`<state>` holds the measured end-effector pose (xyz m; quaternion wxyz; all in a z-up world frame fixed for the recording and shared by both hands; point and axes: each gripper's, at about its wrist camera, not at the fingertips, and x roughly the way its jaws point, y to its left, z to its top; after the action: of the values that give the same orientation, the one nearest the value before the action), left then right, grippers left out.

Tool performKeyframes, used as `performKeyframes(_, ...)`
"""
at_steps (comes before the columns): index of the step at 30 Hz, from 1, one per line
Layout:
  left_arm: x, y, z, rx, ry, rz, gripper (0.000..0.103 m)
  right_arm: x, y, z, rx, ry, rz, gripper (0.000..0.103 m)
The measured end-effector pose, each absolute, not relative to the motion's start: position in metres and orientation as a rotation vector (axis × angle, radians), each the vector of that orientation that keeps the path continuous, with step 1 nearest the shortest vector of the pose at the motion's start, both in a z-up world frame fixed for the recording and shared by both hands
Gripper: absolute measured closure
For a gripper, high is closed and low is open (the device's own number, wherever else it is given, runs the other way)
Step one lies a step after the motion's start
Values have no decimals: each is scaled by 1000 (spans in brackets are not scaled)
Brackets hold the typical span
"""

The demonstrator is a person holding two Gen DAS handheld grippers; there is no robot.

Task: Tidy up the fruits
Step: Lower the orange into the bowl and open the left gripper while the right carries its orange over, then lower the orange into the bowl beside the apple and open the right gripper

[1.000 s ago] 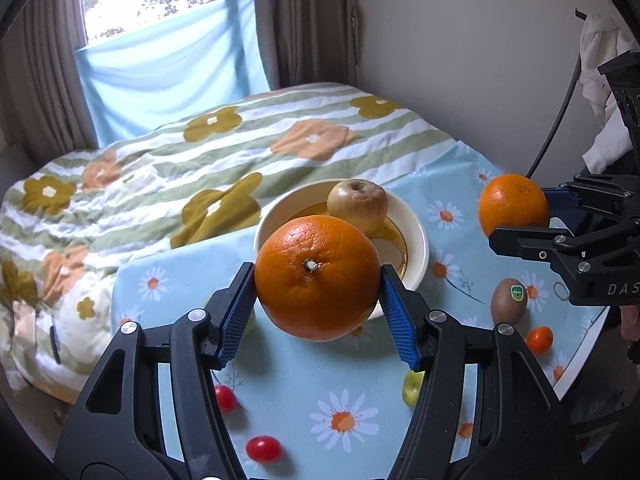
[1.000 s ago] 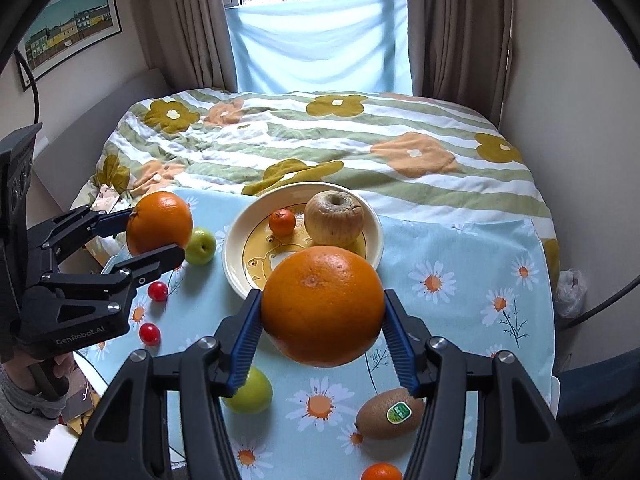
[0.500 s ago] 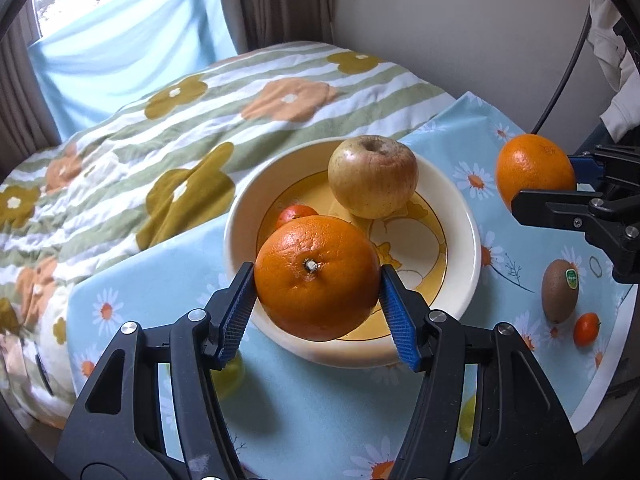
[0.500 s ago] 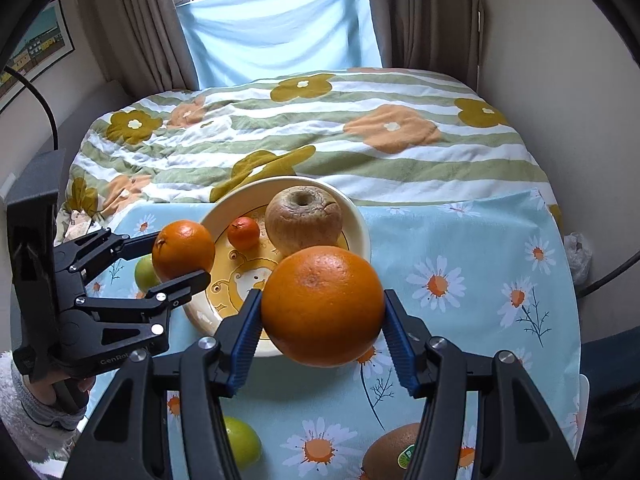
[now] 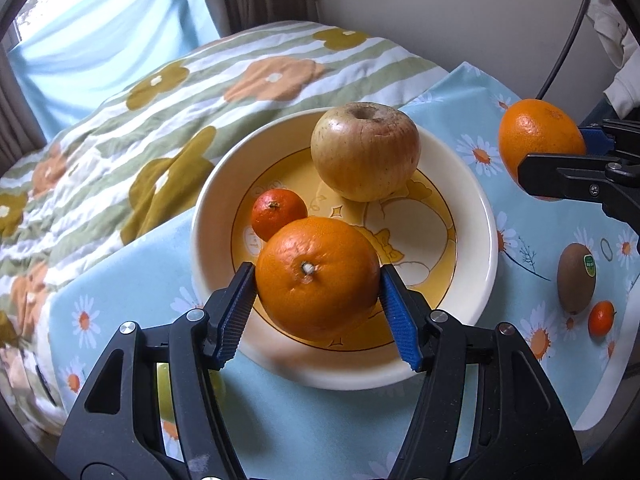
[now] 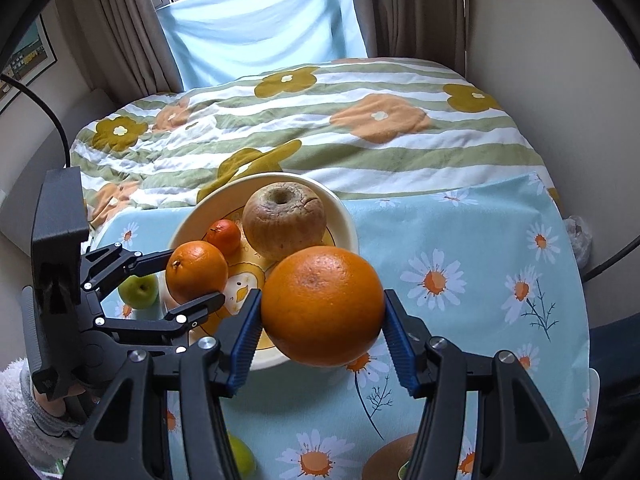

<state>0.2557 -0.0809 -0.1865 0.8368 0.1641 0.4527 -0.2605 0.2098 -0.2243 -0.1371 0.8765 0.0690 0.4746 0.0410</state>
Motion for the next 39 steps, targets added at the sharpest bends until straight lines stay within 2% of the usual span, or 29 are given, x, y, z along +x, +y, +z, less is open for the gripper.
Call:
performKeyframes(1, 255, -81, -184, 343, 950, -550, 15, 210, -225, -137, 146, 989, 84, 49)
performKeyframes(3, 256, -79, -177, 318, 924, -561, 0, 211, -225, -137, 149, 989, 81, 49)
performKeyframes(16, 244, -47, -153, 249, 903, -505, 0, 214, -216, -128, 137, 982, 131, 49)
performKeyframes(39, 232, 22, -160, 165, 945, -352, 0, 244, -182, -173, 38, 1054, 258, 49)
